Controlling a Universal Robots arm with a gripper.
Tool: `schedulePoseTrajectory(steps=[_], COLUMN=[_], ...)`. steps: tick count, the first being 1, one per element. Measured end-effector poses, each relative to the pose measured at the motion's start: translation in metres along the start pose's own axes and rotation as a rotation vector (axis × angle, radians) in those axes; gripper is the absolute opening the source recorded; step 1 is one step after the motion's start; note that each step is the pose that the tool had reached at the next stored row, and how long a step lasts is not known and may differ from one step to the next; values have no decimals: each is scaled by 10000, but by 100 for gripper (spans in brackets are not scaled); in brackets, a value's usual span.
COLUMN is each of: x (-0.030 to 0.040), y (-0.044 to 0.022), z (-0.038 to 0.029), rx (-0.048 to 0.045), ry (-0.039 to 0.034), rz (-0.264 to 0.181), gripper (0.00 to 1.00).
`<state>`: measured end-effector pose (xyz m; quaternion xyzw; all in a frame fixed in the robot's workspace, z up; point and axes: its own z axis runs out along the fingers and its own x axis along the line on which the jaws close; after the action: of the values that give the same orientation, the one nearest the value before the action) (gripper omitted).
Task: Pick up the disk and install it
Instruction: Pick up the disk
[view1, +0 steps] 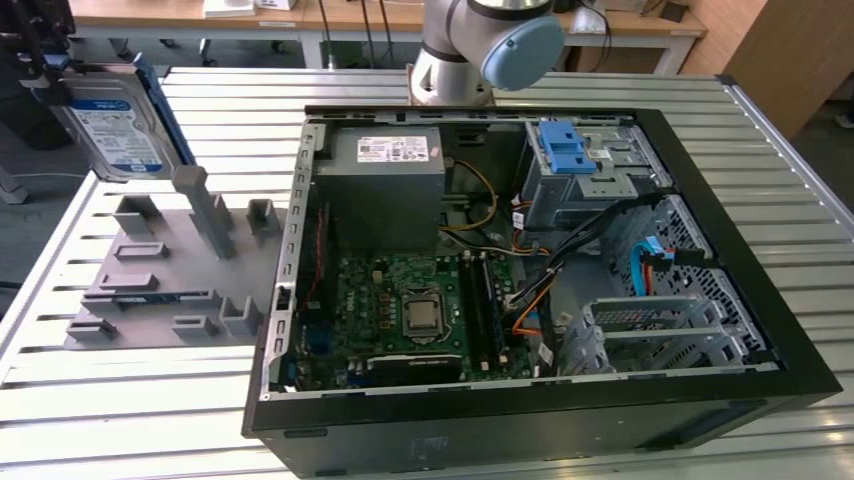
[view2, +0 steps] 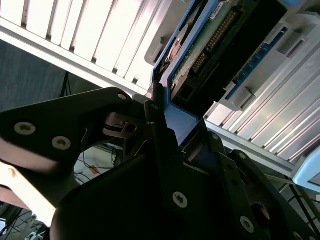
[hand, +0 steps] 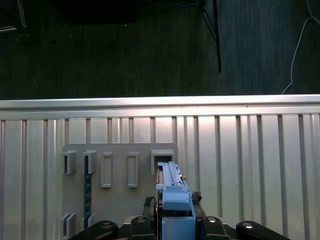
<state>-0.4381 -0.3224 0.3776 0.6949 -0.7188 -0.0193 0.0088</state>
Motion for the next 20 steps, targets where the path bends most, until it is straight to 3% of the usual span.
schedulePoseTrajectory(steps=[20], x=[-19], y=[5], z=[-106], rx=[2], ry=[-1], rz=[0], gripper=[36])
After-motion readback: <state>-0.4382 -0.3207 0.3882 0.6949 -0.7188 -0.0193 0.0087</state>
